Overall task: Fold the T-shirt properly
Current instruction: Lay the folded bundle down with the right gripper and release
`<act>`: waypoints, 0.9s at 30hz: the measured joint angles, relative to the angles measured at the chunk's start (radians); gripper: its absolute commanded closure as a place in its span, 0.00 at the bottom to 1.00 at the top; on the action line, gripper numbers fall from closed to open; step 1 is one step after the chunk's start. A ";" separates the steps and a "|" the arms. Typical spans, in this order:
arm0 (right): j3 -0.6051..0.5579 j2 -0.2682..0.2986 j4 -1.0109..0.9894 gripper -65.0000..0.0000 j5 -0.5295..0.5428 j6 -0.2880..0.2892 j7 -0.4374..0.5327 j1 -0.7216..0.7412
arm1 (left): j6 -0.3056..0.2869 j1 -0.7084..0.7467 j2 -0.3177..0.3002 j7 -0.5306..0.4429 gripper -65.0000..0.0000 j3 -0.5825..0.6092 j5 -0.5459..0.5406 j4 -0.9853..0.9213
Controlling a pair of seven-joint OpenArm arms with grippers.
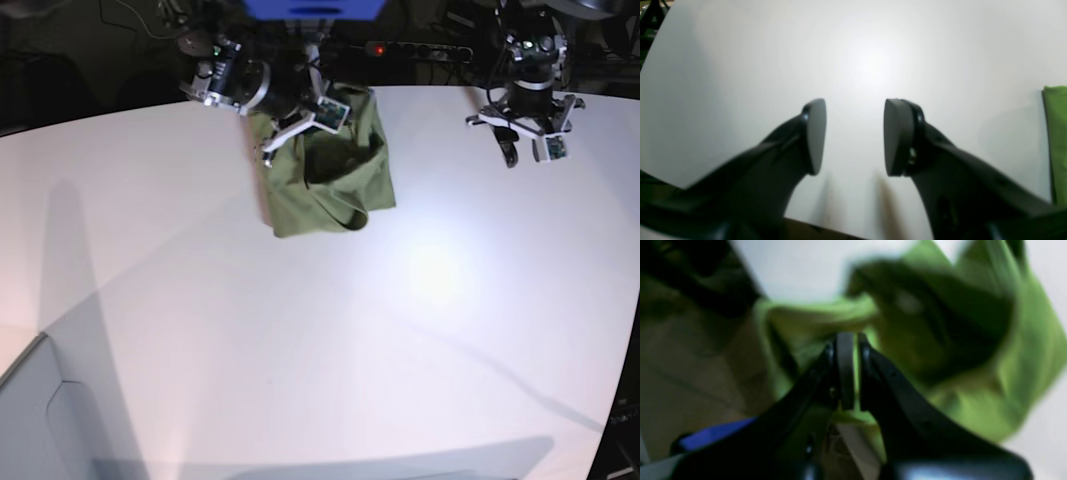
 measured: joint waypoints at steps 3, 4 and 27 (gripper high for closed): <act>-0.032 0.021 0.011 1.00 0.004 0.000 0.003 0.006 | -0.005 0.000 0.002 0.000 0.58 -0.025 -0.008 0.000; -0.029 0.026 0.013 1.00 0.003 0.000 -0.005 0.010 | -0.005 0.000 0.002 0.002 0.58 -0.044 -0.003 0.000; 0.109 -0.081 -0.143 1.00 -0.011 0.000 -0.010 0.209 | -0.008 0.012 0.000 0.000 0.58 -0.189 -0.003 0.001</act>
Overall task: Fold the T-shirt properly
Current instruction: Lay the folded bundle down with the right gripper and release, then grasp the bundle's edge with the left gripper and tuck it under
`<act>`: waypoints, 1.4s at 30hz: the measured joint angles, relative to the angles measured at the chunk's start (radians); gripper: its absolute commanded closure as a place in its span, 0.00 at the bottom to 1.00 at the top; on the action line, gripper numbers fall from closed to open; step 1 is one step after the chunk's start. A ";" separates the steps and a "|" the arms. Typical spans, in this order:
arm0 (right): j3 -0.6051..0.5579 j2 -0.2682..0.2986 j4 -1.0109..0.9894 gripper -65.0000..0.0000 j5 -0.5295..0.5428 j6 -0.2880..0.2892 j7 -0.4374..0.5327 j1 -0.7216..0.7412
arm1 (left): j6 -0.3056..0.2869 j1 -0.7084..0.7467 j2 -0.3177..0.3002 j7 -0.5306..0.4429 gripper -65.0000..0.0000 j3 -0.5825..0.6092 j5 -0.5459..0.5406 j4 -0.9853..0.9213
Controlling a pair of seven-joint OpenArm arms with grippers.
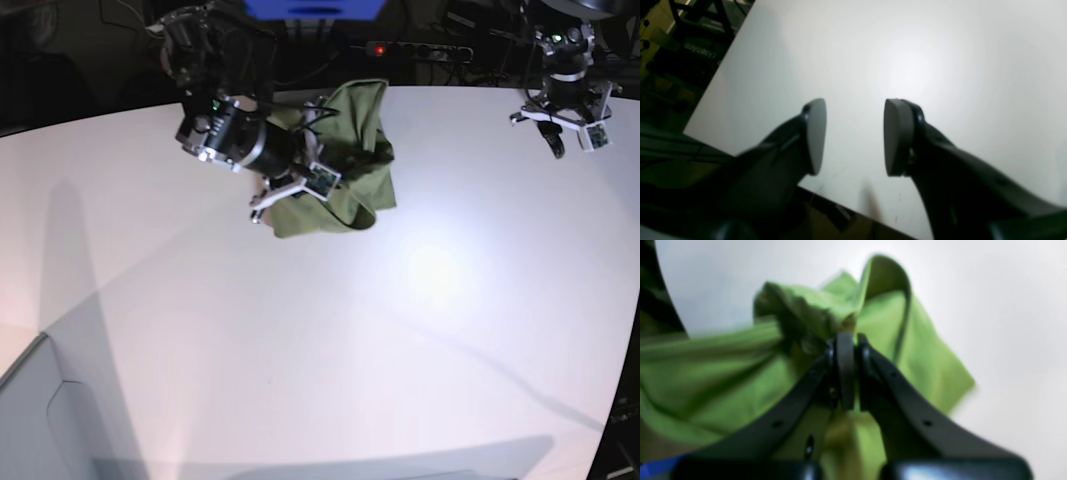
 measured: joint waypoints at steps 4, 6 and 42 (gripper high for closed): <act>-0.097 -0.061 -0.060 1.00 0.000 0.000 0.048 0.041 | 0.003 0.017 0.001 0.003 0.58 0.000 0.000 0.000; -0.142 -0.083 -0.061 1.00 0.011 0.000 0.078 0.048 | 0.003 0.028 0.001 0.000 0.58 0.000 0.000 0.000; 0.350 0.091 0.072 1.00 0.003 0.000 0.083 -0.161 | 0.019 -0.090 0.106 -0.023 0.39 0.544 -0.380 -0.203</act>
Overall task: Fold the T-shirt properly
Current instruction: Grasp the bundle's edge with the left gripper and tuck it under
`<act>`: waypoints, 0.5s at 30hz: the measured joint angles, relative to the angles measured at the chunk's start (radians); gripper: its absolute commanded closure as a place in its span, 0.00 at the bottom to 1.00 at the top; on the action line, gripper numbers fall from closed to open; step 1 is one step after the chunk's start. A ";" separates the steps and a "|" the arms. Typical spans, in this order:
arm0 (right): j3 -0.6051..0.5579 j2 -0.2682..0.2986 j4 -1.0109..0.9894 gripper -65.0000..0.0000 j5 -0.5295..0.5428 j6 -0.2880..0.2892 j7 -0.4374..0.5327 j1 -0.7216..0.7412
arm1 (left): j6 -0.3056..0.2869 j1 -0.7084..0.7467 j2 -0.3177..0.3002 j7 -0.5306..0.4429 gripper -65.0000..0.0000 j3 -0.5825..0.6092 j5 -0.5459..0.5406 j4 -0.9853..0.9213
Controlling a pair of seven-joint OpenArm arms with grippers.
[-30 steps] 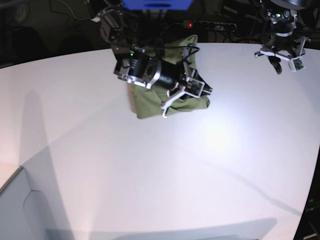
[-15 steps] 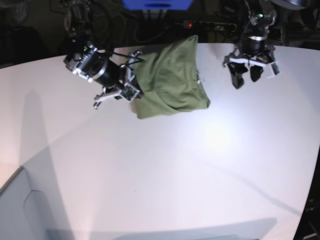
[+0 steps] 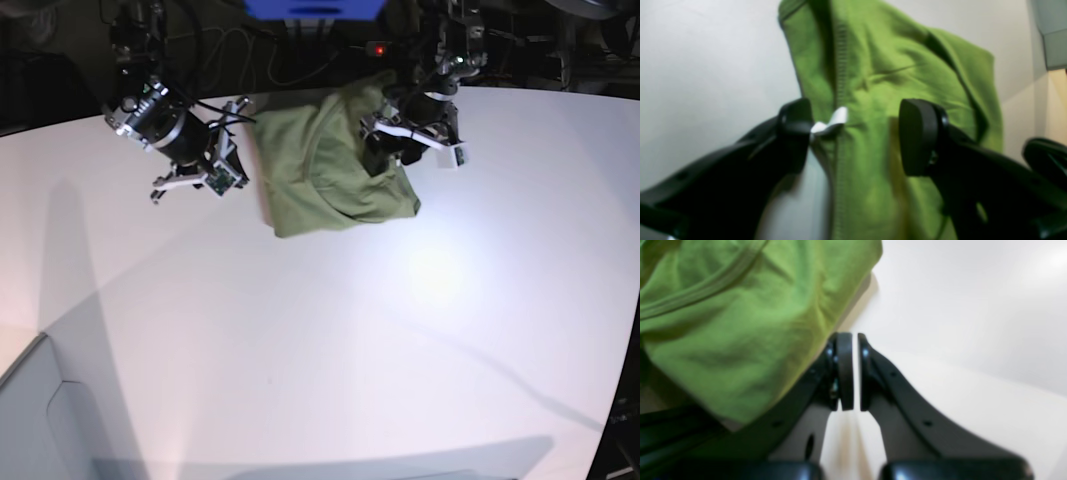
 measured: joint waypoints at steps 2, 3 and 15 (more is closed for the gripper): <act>-0.001 0.014 -0.001 1.00 -0.003 0.000 -0.004 -0.006 | -0.016 -0.002 0.000 -0.009 0.39 0.003 -0.004 -0.030; 0.002 0.014 -0.002 1.00 -0.005 0.000 -0.011 -0.006 | -0.019 -0.005 0.000 -0.016 0.39 0.004 -0.008 -0.041; 0.126 0.005 -0.001 1.00 0.001 0.000 -0.002 -0.031 | -0.029 -0.104 -0.003 -0.023 0.92 0.006 -0.015 -0.167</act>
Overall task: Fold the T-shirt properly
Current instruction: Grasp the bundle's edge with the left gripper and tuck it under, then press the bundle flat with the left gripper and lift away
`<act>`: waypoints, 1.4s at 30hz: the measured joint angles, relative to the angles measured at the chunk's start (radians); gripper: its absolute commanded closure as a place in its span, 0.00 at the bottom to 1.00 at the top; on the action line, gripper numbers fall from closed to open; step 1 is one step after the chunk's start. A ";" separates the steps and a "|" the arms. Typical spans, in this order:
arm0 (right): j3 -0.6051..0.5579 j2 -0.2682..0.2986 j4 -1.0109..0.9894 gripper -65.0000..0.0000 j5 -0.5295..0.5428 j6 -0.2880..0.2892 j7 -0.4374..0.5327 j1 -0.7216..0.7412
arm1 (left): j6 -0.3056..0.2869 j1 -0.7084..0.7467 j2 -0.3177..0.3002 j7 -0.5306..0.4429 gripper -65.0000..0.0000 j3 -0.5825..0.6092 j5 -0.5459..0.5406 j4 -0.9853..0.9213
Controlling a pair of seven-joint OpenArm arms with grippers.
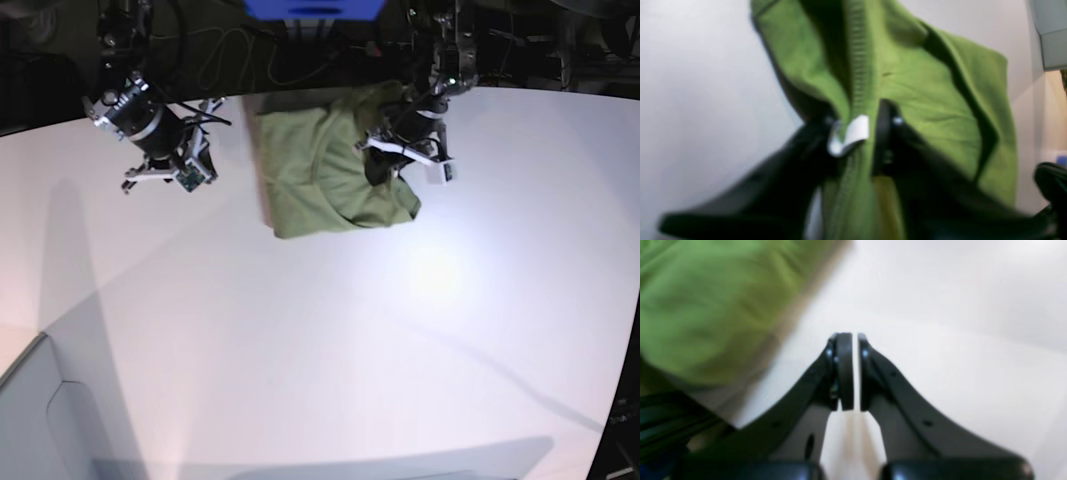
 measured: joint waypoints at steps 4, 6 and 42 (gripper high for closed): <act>0.095 -0.010 0.000 1.00 -0.001 0.000 -0.001 0.000 | -0.002 -0.040 -0.049 0.023 1.00 0.028 -0.002 -0.011; 0.159 -0.033 0.001 1.00 0.001 0.000 0.000 0.003 | 0.008 -0.066 -0.101 0.019 1.00 0.091 0.006 -0.014; 0.550 -0.245 0.084 1.00 0.000 0.000 -0.004 -0.024 | -0.118 -1.011 -0.176 0.000 0.56 1.332 0.539 -0.453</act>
